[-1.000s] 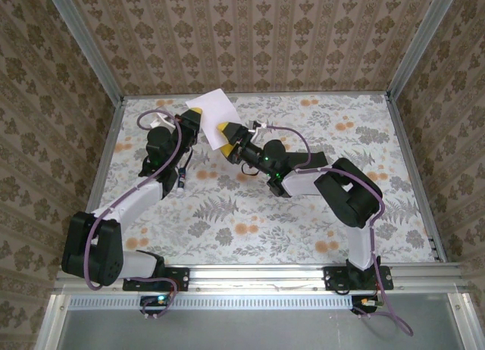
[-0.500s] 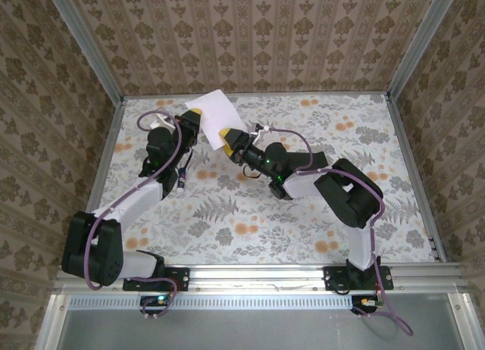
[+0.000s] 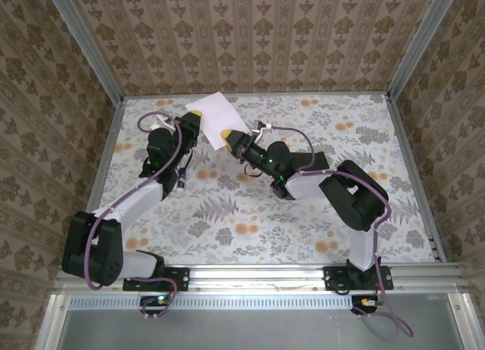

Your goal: Place the letter into the envelope and seal it

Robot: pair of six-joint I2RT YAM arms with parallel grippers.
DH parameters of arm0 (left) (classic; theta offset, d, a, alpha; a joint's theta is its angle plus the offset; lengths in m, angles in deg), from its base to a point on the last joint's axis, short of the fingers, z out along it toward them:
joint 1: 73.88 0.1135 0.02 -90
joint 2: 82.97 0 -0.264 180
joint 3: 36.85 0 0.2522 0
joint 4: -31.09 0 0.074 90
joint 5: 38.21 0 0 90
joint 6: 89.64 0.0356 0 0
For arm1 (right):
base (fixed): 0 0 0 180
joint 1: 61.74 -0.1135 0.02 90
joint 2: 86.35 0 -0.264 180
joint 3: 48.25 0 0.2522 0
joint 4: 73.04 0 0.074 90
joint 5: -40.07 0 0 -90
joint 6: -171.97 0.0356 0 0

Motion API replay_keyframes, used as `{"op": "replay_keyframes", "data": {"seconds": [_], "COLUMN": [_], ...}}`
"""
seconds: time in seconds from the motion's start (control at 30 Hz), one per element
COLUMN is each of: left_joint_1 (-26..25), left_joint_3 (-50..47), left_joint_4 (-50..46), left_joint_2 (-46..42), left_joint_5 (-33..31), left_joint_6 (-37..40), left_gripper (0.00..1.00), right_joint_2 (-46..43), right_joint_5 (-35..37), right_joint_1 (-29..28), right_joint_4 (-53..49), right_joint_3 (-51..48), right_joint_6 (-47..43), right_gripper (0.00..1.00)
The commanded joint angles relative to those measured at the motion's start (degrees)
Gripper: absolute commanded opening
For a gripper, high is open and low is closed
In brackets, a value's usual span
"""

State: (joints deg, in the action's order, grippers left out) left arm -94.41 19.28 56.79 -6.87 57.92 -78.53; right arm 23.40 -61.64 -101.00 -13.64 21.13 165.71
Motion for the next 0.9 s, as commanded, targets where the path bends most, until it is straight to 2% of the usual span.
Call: {"op": "replay_keyframes", "data": {"seconds": [0.0, 0.13, 0.3, 0.33, 0.57, 0.67, 0.77, 0.87], "left_joint_1": [0.23, 0.34, 0.74, 0.77, 3.49, 6.27, 9.39, 12.87], "left_joint_3": [-0.69, -0.71, -0.81, -0.81, -0.43, 1.47, 5.86, 15.01], "left_joint_4": [0.14, -0.44, -0.86, -0.87, -3.6, -10.13, -21.94, -38.05], "left_joint_2": [-1.36, -1.3, -1.32, -1.3, -2.62, -5.09, -8.82, -10.31], "left_joint_5": [-0.26, -0.32, -0.03, 0.06, 4.47, 8.8, 12.21, 16.4], "left_joint_6": [0.82, 1.3, 1.76, 1.89, 4.79, 9.46, 18.6, 32.67], "left_gripper": [0.0, 0.0, 0.0, 0.03, 0.53, 0.67, 0.78, 0.87], "right_joint_2": [-2.8, -4.22, -6.02, -6.3, -10.8, -14.51, -18.74, -22.01], "right_joint_5": [1.77, 1.88, 1.2, 0.87, -2.5, -4.74, -8.16, -11.92], "right_joint_1": [0.15, 0.6, 1.43, 1.55, 2.66, 3.91, 5.45, 7.44], "right_joint_4": [2.02, 1.82, 0.93, 0.54, -9.84, -18.87, -31.72, -43.34], "right_joint_3": [-1.1, -2.13, -3.08, -2.99, -2.25, -1.99, -0.54, 1.6], "right_joint_6": [-1.86, -2.87, -3.99, -4.23, -9.0, -13.59, -20.96, -27.86], "right_gripper": [0.07, 0.0, 0.0, 0.0, 0.0, 0.0, 0.0, 0.0]}}
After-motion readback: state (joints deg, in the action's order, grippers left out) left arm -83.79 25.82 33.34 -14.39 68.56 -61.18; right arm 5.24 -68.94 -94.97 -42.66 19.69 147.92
